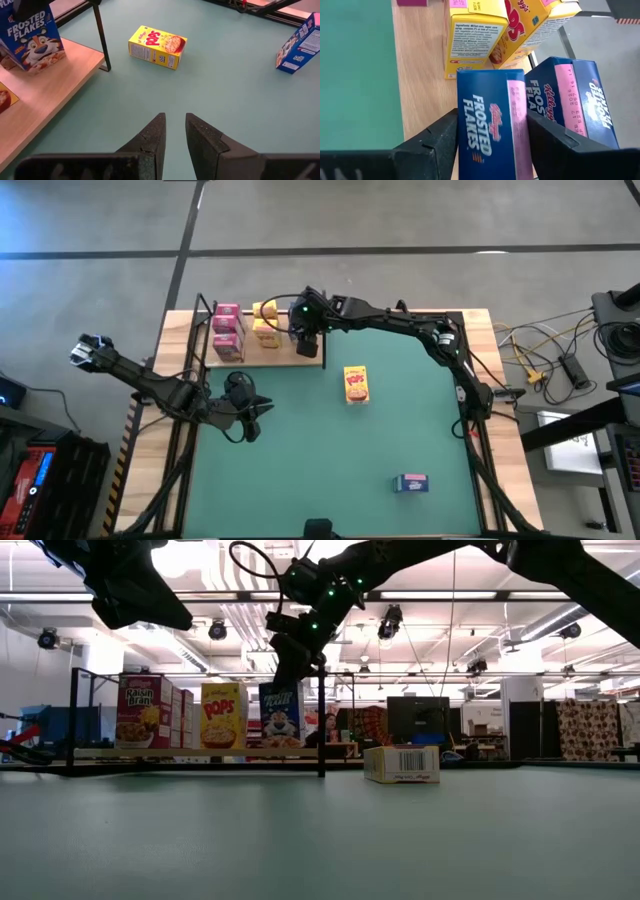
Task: Stack cereal on shelf
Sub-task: Put the top blue cereal box on the shelf aligned with the blue cereal box
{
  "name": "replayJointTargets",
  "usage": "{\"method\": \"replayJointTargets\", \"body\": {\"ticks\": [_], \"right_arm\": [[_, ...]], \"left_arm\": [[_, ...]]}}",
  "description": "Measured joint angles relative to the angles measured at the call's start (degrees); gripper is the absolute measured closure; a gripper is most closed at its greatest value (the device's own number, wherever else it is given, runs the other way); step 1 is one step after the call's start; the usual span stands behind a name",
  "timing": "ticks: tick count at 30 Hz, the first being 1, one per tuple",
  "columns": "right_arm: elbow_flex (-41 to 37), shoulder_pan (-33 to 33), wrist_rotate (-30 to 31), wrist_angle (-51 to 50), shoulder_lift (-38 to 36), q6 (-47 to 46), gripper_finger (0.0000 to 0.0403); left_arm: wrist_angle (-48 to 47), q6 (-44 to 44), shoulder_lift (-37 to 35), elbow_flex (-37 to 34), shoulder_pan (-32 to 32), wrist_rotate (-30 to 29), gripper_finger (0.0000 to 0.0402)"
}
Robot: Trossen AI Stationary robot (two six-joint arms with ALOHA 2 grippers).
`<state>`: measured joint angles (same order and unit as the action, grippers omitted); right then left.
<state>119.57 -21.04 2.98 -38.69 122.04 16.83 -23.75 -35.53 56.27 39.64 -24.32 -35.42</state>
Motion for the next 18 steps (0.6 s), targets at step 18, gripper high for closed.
{"method": "replayJointTargets", "body": {"ticks": [18], "right_arm": [[0.0,-0.11,-0.51,2.14,0.0,-0.71,0.0192]], "left_arm": [[0.0,-0.58,0.0,0.0,0.0,0.02,0.0345]]}}
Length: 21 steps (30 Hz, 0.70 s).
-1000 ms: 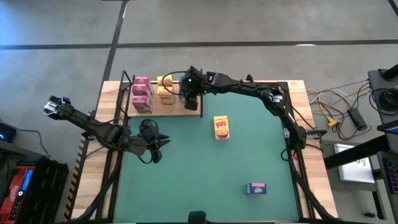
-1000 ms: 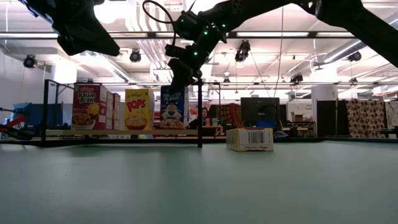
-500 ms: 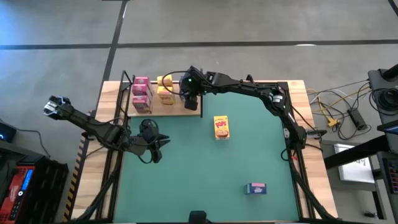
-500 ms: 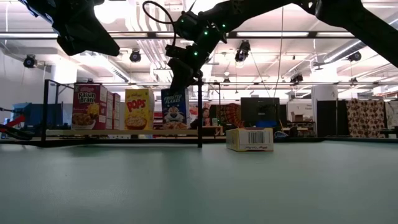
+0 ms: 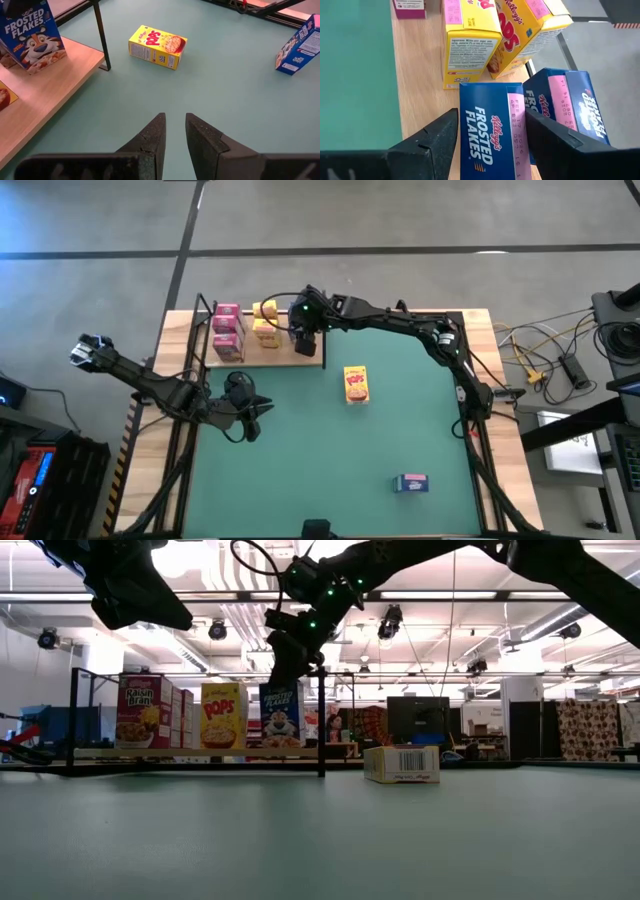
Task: Stack cereal on shelf
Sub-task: Put the top blue cereal box on the shelf aligned with the blue cereal box, then put the blue cereal box on the shelf aligned with the blue cereal boxes
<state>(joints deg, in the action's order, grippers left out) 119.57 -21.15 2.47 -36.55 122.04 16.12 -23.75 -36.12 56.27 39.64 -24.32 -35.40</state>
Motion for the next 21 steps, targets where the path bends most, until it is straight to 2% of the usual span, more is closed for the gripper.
{"method": "replayJointTargets", "body": {"ticks": [7,13,21], "right_arm": [[0.01,0.03,0.0,-0.07,-0.56,-0.04,0.0191],[3.39,0.22,0.03,-2.91,-0.85,-0.71,0.0191],[9.55,1.03,0.07,-12.99,-0.85,-3.58,0.0191]], "left_arm": [[-0.49,0.0,0.0,0.0,-0.02,0.0,0.0345],[-0.83,0.0,0.0,0.02,-0.02,0.0,0.0345],[-0.83,-0.01,0.0,0.02,-0.02,0.0,0.0345]]}}
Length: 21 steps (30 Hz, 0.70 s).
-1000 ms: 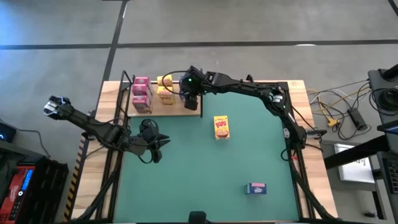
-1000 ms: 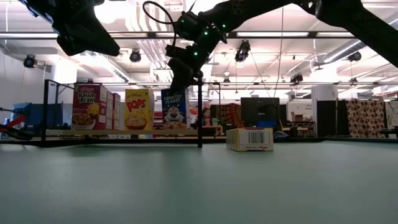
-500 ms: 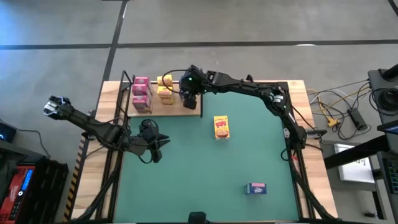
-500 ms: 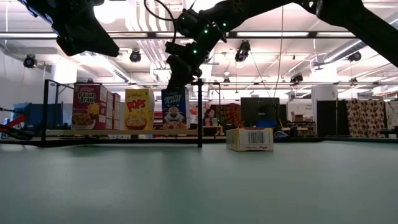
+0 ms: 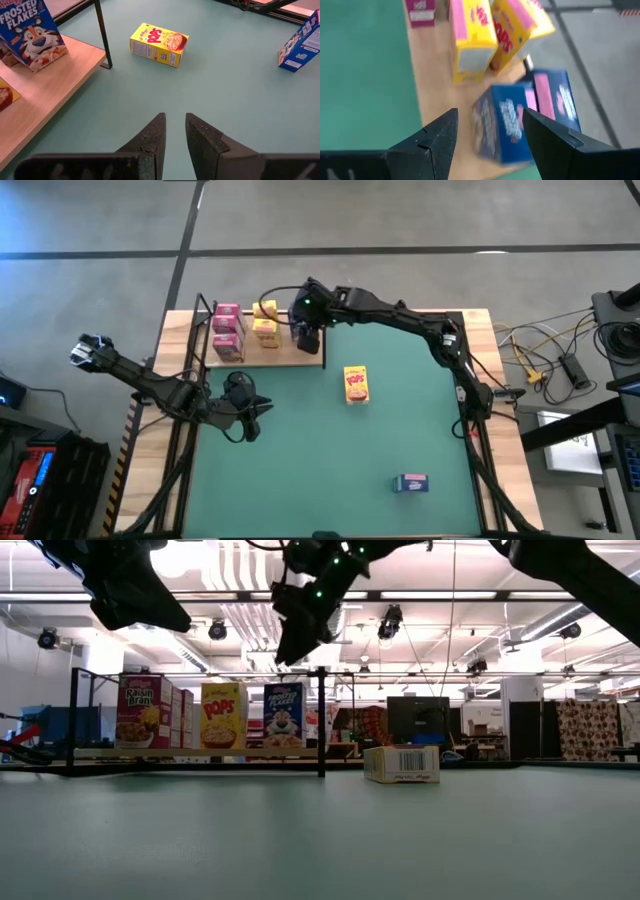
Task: Stack cereal on shelf
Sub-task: Put the blue cereal box on the shelf aligned with the blue cereal boxes
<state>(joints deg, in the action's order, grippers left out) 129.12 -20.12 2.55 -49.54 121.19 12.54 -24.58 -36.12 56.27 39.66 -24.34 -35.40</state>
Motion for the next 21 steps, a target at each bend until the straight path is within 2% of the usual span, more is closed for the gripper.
{"method": "replayJointTargets", "body": {"ticks": [7,13,17,21], "right_arm": [[5.63,2.4,-0.03,-18.17,-0.11,-5.35,0.0191],[5.79,6.44,-0.01,-35.18,-1.86,-11.24,0.0191],[5.64,10.28,0.03,-40.38,-3.73,-14.62,0.0191],[3.86,15.3,-0.05,-40.32,-6.89,-16.19,0.0191]], "left_arm": [[0.0,0.55,0.0,0.0,0.0,0.0,0.0345],[0.05,2.21,0.49,0.0,0.0,-0.21,0.0345],[0.17,2.19,1.55,0.0,0.0,-2.55,0.0345],[1.65,2.35,3.07,0.0,0.0,-4.24,0.0345]]}}
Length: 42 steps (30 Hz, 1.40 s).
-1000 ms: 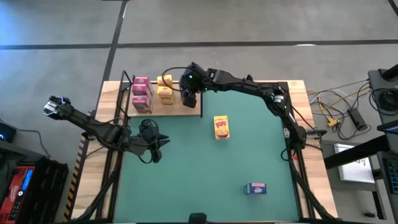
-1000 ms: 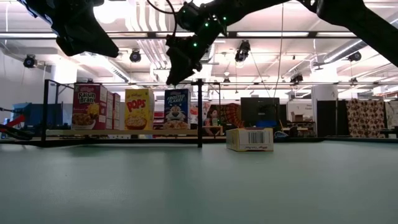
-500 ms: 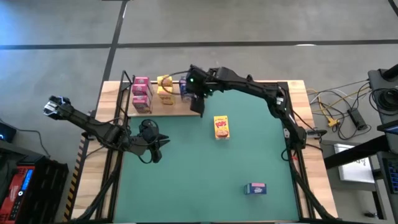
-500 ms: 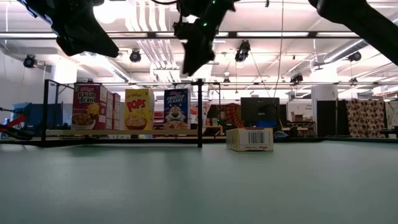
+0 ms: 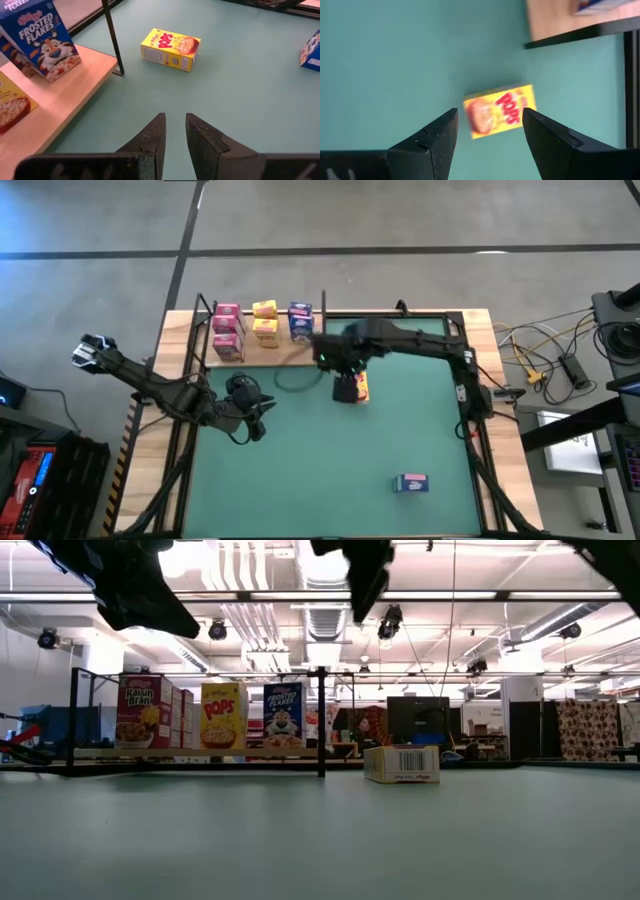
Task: Stack cereal on shelf
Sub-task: Put the blue cereal box on the shelf aligned with the blue cereal boxes
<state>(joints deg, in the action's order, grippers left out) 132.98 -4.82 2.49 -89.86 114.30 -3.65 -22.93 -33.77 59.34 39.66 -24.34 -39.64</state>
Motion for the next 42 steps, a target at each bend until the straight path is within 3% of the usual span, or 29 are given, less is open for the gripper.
{"method": "replayJointTargets", "body": {"ticks": [5,9,13,21,25,30,42], "right_arm": [[-10.03,7.65,0.83,0.57,-7.54,-5.17,0.0191],[-23.83,15.54,4.16,5.23,-14.7,-16.33,0.0191],[-35.35,24.81,3.25,8.67,-20.52,-29.74,0.0191],[-45.13,38.12,0.17,10.93,-25.09,-56.71,0.0171],[-46.27,42.84,-0.68,12.51,-24.59,-59.59,0.014],[-46.38,47.07,-5.98,15.35,-23.04,-58.24,0.0112],[-47.48,50.37,1.05,15.25,-22.35,-55.32,0.0106]], "left_arm": [[1.54,0.04,1.73,0.0,-0.02,0.02,0.0345],[3.39,0.13,3.11,0.0,-0.04,0.05,0.0345],[4.95,0.96,4.01,0.0,-0.04,0.07,0.0345],[9.41,2.93,4.6,0.01,-0.07,0.1,0.0345],[10.43,3.27,4.58,0.02,-0.07,0.11,0.0345],[10.88,3.1,4.6,0.02,-0.07,0.09,0.0345],[14.79,3.05,4.58,0.02,-0.07,-0.44,0.0345]]}}
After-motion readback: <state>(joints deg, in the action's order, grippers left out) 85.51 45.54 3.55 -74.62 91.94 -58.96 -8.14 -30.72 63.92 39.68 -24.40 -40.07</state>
